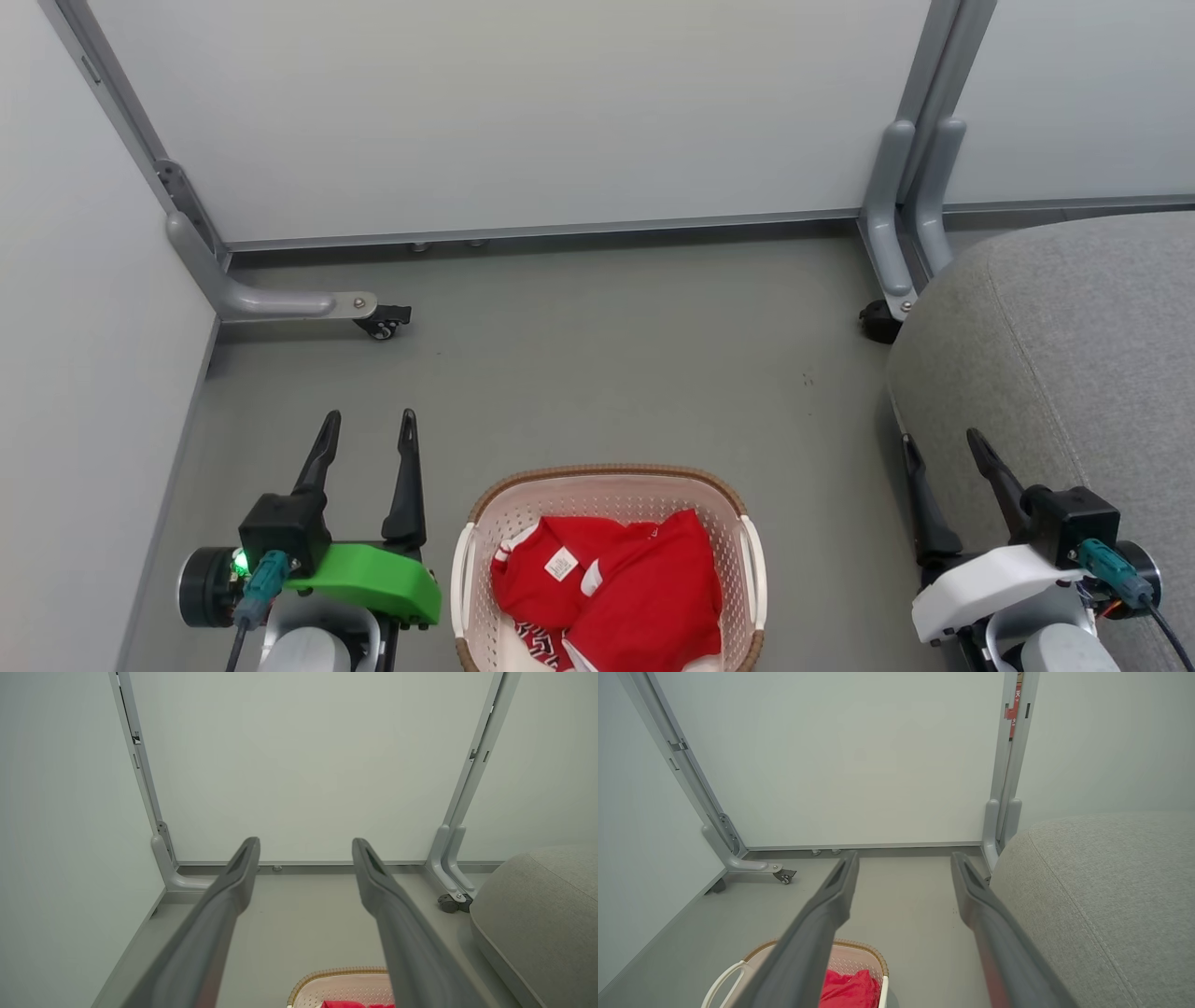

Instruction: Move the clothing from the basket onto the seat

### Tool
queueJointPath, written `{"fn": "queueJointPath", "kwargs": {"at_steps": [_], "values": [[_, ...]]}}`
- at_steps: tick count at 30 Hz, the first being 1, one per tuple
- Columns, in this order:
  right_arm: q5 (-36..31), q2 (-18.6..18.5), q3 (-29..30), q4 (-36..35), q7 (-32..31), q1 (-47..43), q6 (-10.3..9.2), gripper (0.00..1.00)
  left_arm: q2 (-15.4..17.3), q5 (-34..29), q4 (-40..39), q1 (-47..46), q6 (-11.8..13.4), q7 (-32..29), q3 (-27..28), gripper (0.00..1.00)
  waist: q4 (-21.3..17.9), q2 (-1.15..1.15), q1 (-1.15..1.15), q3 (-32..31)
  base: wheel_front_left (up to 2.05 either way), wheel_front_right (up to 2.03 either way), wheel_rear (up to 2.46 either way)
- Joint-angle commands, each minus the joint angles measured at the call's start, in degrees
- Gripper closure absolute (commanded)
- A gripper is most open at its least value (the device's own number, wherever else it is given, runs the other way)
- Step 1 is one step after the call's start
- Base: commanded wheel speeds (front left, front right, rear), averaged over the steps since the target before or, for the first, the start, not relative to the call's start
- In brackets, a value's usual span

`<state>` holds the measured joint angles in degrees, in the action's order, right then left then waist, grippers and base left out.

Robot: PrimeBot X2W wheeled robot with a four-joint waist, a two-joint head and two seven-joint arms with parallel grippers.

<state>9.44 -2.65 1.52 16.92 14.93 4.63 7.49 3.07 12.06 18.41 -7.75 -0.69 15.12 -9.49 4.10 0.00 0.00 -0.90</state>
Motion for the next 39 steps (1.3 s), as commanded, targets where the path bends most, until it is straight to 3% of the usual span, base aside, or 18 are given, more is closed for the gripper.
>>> {"fn": "queueJointPath", "kwargs": {"at_steps": [1, 31, 39], "values": [[0.07, -0.16, 0.00, 0.15, 0.14, -0.04, 0.00, 0.00, 0.45, 0.22, 0.02, -0.87, 0.21, 0.06, -0.07, 0.00, 0.01, 0.00, 0.00, -0.03, 0.00, 0.00, 0.00], [0.34, -0.16, -0.94, 0.70, 0.14, 0.88, 0.00, 0.00, 1.20, -0.30, 1.41, -1.69, 1.25, 0.06, -1.26, 0.00, -0.30, 0.00, 0.00, 0.56, 0.00, 0.00, 0.00], [0.22, -0.16, -2.02, -0.52, 0.14, 2.66, 0.00, 0.00, 1.22, -1.09, 3.53, -5.18, -0.44, 0.05, -3.41, 0.00, -2.43, 0.00, 0.00, 3.47, 0.00, 0.00, 0.00]]}}
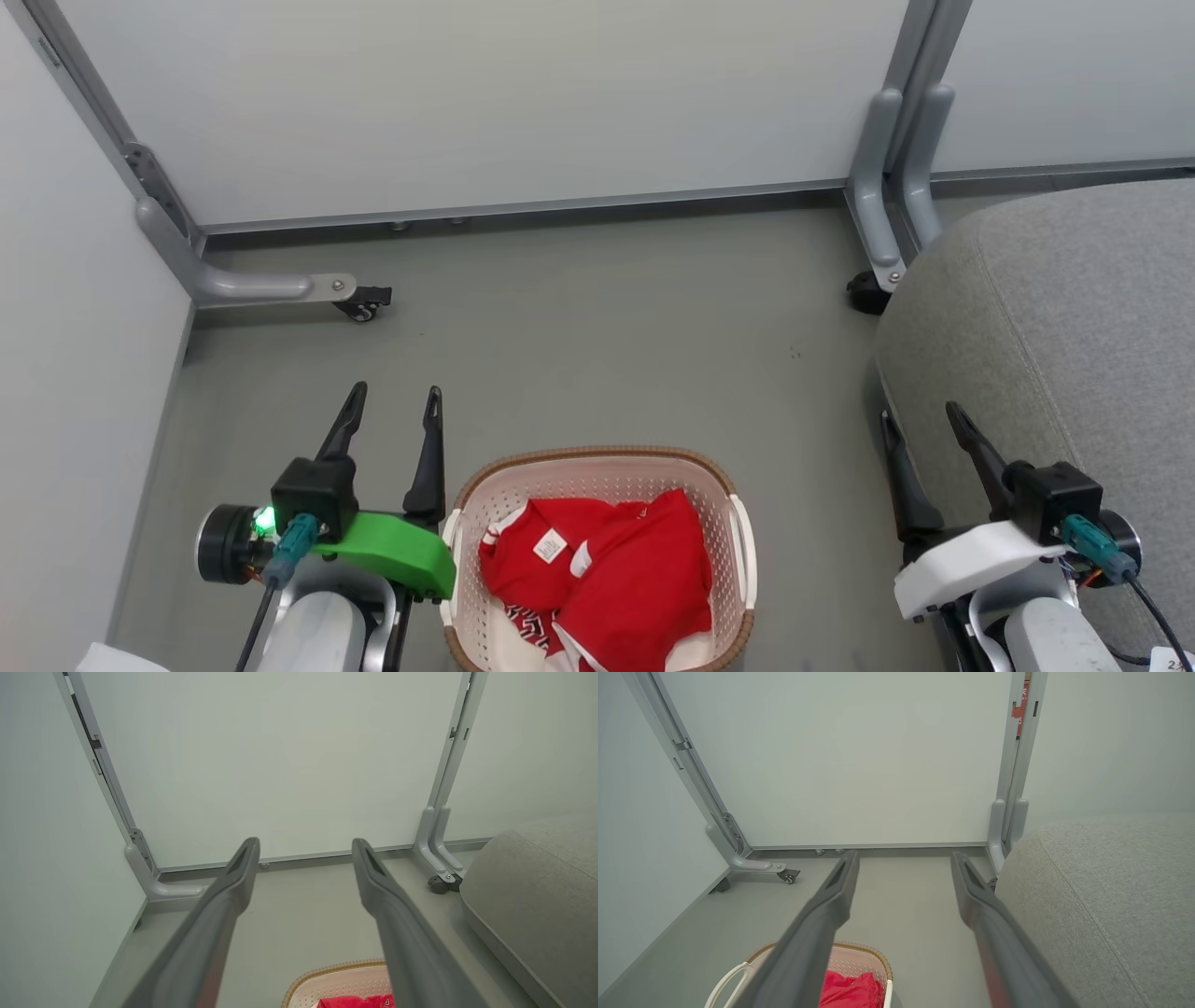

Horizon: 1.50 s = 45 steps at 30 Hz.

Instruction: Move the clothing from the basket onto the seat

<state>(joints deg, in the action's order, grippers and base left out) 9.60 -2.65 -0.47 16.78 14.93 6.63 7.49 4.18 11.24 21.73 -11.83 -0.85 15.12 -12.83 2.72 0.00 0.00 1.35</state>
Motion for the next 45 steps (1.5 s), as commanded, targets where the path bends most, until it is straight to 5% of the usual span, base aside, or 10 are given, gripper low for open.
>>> {"fn": "queueJointPath", "kwargs": {"at_steps": [1, 25, 45], "values": [[0.01, -0.16, -0.15, -0.45, 0.15, 0.96, 0.00, 0.00, 0.08, -0.39, 0.57, -1.59, -0.53, 0.05, -0.46, 0.00, -1.41, 0.00, 0.00, 1.65, 0.00, 0.00, 0.00], [2.43, -0.14, -4.50, -8.48, 0.13, 15.48, 0.00, 0.00, 1.35, -5.36, 16.84, -21.94, -5.74, 0.06, -9.28, 0.00, -15.46, 0.00, 0.00, 24.96, 0.00, 0.00, 0.00], [5.21, -0.12, -6.26, -12.62, 0.13, 22.26, 0.00, 0.00, 2.88, -7.59, 38.00, -38.34, -6.70, -0.04, -22.10, 0.00, -19.05, 0.00, 0.00, 41.63, 0.00, 0.00, 0.00]]}}
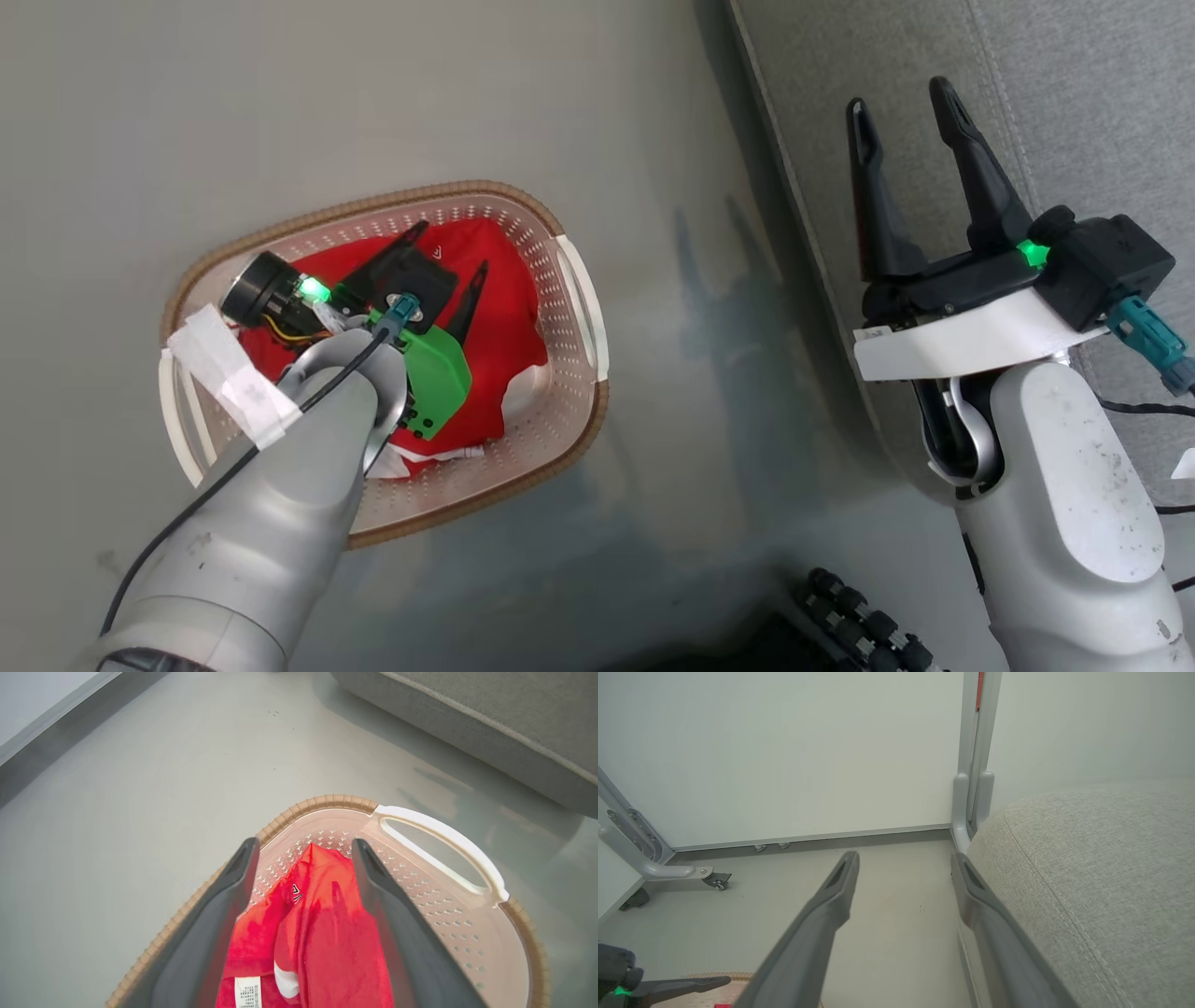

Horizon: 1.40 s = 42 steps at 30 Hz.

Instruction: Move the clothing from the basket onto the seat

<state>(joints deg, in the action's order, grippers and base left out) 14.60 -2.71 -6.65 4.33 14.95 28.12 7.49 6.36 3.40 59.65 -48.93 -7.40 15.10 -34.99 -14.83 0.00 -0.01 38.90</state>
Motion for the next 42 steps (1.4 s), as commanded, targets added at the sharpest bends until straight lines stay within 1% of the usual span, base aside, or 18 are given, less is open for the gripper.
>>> {"fn": "queueJointPath", "kwargs": {"at_steps": [1, 11, 20, 25, 30, 32, 34, 37, 38, 39, 42], "values": [[0.25, -0.07, -0.15, -0.46, 0.11, 1.16, 0.00, 0.00, 0.69, 0.61, 0.92, -2.23, -0.15, -0.01, -0.58, 0.00, -1.54, 0.00, 0.01, 5.03, 0.00, 0.00, 0.00], [-0.43, -0.09, -0.12, -2.25, 0.11, 3.48, 0.00, 0.00, 0.55, 2.36, 8.49, -8.43, -0.10, -0.69, -7.12, 0.00, -1.33, 0.00, 0.01, 11.54, 0.00, 0.00, 0.00], [-0.70, -0.09, -0.03, -2.91, 0.11, 3.97, 0.00, 0.00, 1.02, 4.46, 12.19, -11.28, -0.11, -3.08, -11.65, 0.00, -0.98, 0.00, 0.01, 14.90, 0.00, 0.00, 0.00], [-1.04, -0.09, 0.17, -3.33, 0.11, 3.90, 0.00, 0.00, 1.76, 5.23, 13.34, -12.35, -0.11, -6.79, -13.76, 0.00, -0.48, 0.00, 0.01, 16.30, 0.00, 0.00, 0.00], [-1.24, -0.09, 0.25, -3.67, 0.11, 4.26, 0.00, 0.00, 1.99, 5.98, 13.86, -12.86, -0.10, -10.13, -14.52, 0.00, -0.05, 0.00, 0.01, 17.50, 0.00, 0.00, 0.00], [-1.24, -0.09, 0.21, -3.82, 0.11, 4.26, 0.00, 0.00, 1.84, 6.59, 13.98, -12.50, -0.10, -11.73, -14.93, 0.00, 0.02, 0.00, 0.01, 17.82, 0.00, 0.00, 0.00], [-1.16, -0.09, 0.15, -4.00, 0.11, 4.13, -0.01, 0.00, 0.94, 8.01, 14.00, -11.24, -0.10, -13.10, -15.59, 0.00, 0.05, 0.00, 0.01, 18.11, 0.00, 0.00, 0.00], [-1.45, -0.09, 0.20, -4.25, 0.11, 3.71, 0.00, 0.00, 0.81, 9.69, 14.07, -11.27, -0.10, -14.70, -17.62, 0.00, 0.36, 0.00, 0.01, 18.60, 0.00, 0.00, 0.00], [-1.53, -0.09, 0.21, -4.30, 0.11, 3.65, 0.00, 0.00, 0.79, 9.71, 14.02, -11.59, -0.10, -14.76, -18.20, 0.62, 0.44, 0.00, 0.01, 18.68, 0.00, 0.00, 0.00], [-1.64, -0.09, 0.24, -4.33, 0.11, 3.65, -0.01, 0.00, 0.69, 10.17, 13.97, -11.84, -0.10, -14.57, -18.49, 0.99, 0.53, 0.00, 0.01, 18.71, 0.00, 0.00, 0.00], [-1.71, -0.10, 0.35, -4.35, 0.11, 3.83, 0.00, 0.00, 0.45, 10.88, 13.99, -12.47, -0.10, -14.68, -19.83, 1.00, 0.78, 0.00, 0.01, 18.54, 0.00, 0.00, 0.00]]}}
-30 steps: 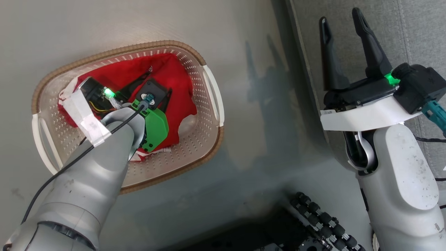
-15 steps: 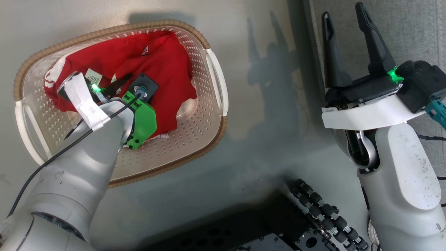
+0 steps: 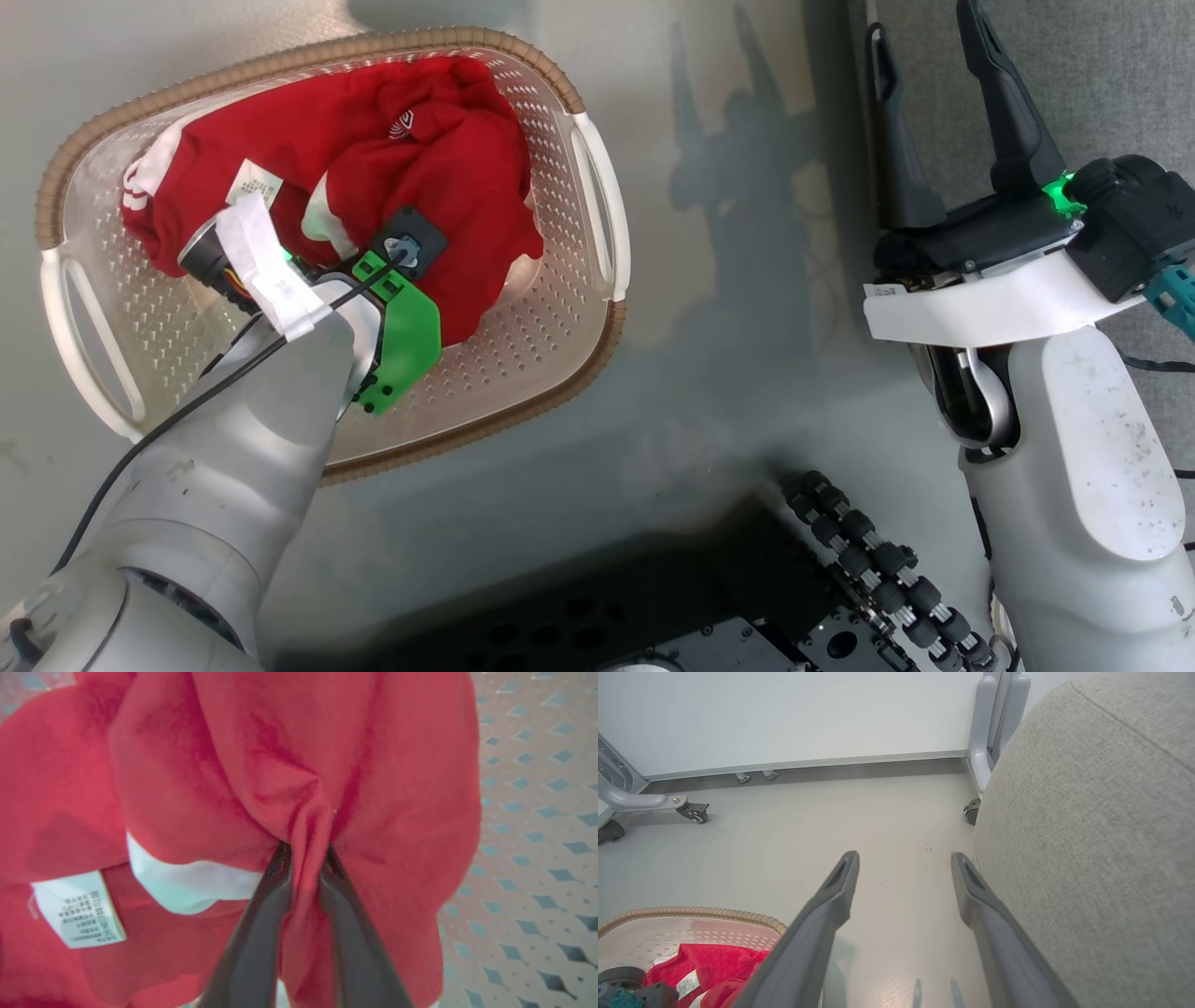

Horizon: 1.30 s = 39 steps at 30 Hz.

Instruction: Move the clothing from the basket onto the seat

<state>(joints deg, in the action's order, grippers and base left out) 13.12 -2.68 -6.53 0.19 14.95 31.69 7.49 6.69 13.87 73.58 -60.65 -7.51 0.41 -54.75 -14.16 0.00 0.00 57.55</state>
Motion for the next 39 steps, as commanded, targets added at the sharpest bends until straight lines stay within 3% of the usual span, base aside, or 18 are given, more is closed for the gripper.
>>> {"fn": "queueJointPath", "kwargs": {"at_steps": [1, 12, 29, 39], "values": [[-0.31, -0.12, 0.21, -0.25, 0.11, 0.31, 0.00, 0.00, 0.02, 0.63, 0.07, -0.90, 0.01, 0.06, -0.31, 1.00, 0.22, 0.00, 0.00, -0.21, 0.00, 0.00, 0.00], [-1.76, -0.12, 0.62, 1.32, 0.11, -0.63, -0.01, 0.00, -2.45, 4.08, -1.93, 0.97, 0.01, 5.53, -3.13, 1.00, 2.15, 0.00, 0.00, -6.21, 0.00, 0.00, 0.00], [-4.13, -0.15, 1.98, 7.53, 0.11, -6.30, 0.00, 0.00, -3.80, 11.68, -8.40, 6.29, 0.01, 14.63, -5.61, 1.00, 7.32, 0.00, 0.00, -22.97, 0.00, 0.00, 0.00], [-5.74, -0.16, 3.47, 9.70, 0.11, -10.86, -0.01, 0.00, -3.16, 12.01, -20.66, 10.25, 1.92, 14.82, 0.31, 1.00, 10.56, 0.00, 0.00, -31.59, 0.00, 0.00, 0.00]]}}
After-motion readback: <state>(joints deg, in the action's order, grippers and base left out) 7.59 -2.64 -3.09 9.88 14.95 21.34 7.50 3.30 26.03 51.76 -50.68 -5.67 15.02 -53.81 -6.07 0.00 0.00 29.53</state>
